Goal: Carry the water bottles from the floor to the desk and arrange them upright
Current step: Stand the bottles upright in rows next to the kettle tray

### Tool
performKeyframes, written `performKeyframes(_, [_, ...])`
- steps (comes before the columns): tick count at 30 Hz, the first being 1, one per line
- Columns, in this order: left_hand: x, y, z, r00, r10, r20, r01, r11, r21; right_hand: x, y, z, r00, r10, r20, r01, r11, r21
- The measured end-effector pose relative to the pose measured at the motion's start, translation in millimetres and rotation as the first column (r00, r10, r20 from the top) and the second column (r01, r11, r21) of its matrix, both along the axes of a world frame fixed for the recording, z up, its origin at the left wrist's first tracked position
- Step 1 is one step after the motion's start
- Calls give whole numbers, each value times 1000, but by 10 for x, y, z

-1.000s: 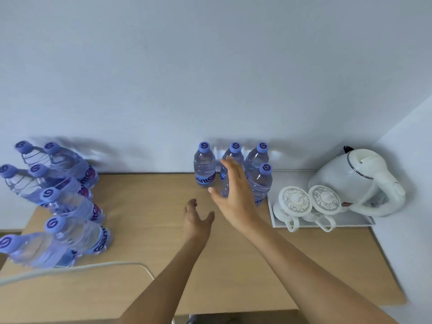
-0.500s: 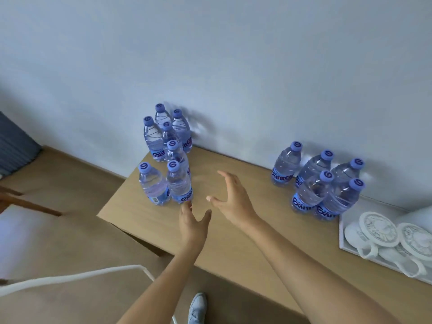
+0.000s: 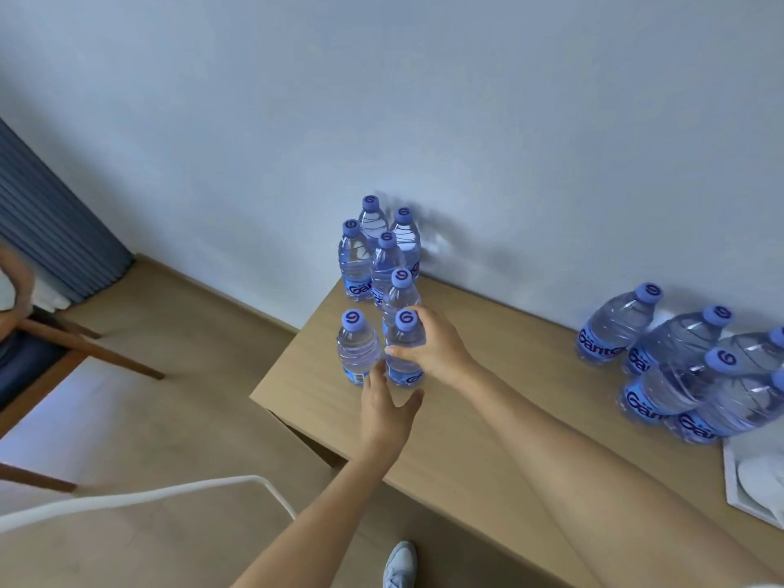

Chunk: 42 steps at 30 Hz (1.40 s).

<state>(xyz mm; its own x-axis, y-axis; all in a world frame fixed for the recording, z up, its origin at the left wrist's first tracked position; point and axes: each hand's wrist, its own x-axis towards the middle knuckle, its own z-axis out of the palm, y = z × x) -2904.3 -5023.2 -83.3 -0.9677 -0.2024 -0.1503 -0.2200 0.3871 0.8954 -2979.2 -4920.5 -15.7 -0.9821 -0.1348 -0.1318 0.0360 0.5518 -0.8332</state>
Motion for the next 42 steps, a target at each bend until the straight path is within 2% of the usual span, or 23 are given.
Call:
performKeyframes(4, [-37,-72,-55,999,-38,26,38,999,-6,-22,-5,-28,998,-52,40,57,992,-114])
performKeyframes(7, [-34,-95,-64,997,-65,43,65,998,11,46,68,-13,990,-98,99,122,951,-285])
performKeyframes(11, [-45,-91,-21,980,-166,106,166,986,6,159,292,78,964,-231,129,263,885,-384])
performKeyframes(14, [9,19,117,950,-288,120,275,955,110,210,499,251,956,-284,73,290,879,-379])
performKeyframes(17, [118,210,243,931,-349,107,310,910,275,219,729,443,907,-419,-48,396,886,-242])
performKeyframes(21, [204,473,509,871,-478,116,412,838,358,280,1051,656,840,-536,-79,518,837,-176])
performKeyframes(27, [296,836,773,752,-650,113,551,713,434,516,1550,819,852,-523,26,505,806,-309])
performKeyframes(30, [331,993,809,711,-690,136,581,685,440,674,1773,903,856,-511,75,501,786,-363])
performKeyframes(33, [390,1161,813,669,-730,141,613,649,451,817,1906,920,840,-540,59,516,760,-395])
performKeyframes(40, [591,1610,580,752,-630,194,543,759,360,1112,2137,699,822,-570,-11,529,769,-359])
performKeyframes(42, [629,1688,479,779,-601,178,532,784,321,1174,2183,602,837,-547,-25,511,797,-321])
